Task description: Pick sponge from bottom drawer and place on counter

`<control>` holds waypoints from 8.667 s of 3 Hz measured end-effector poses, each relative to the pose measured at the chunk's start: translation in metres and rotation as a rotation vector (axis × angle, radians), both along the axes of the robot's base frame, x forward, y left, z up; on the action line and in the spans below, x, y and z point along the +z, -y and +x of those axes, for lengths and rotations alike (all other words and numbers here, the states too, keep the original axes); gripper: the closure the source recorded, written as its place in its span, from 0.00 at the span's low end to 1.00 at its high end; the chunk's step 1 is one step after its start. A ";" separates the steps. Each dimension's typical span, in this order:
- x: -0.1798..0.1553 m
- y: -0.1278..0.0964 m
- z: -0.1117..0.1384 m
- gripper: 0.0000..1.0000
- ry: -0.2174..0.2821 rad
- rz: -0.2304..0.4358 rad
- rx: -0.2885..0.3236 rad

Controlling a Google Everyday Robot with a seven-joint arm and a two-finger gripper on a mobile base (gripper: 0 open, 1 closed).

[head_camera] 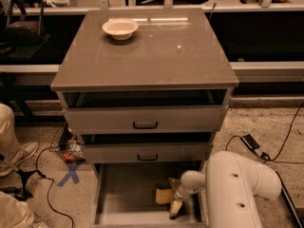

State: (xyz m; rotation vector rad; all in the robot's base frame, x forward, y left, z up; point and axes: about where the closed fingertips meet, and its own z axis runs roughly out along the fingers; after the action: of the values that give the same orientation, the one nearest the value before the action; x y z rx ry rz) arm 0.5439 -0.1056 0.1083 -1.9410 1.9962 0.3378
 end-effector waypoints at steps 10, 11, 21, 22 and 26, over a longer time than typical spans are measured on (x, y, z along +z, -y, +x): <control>0.179 0.090 -0.027 1.00 0.161 0.413 -0.014; 0.217 0.100 -0.040 1.00 0.223 0.402 -0.024; 0.620 0.237 -0.052 1.00 0.604 0.422 0.010; 0.680 0.245 -0.040 1.00 0.676 0.423 0.038; 0.748 0.160 0.012 1.00 0.672 0.274 0.133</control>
Offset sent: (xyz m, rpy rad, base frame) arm 0.0061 -0.0081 0.0020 0.0383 0.0258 -0.0192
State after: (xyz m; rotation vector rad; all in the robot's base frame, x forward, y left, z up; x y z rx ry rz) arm 0.5555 -0.2654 0.8558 -1.7121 1.3210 -0.0207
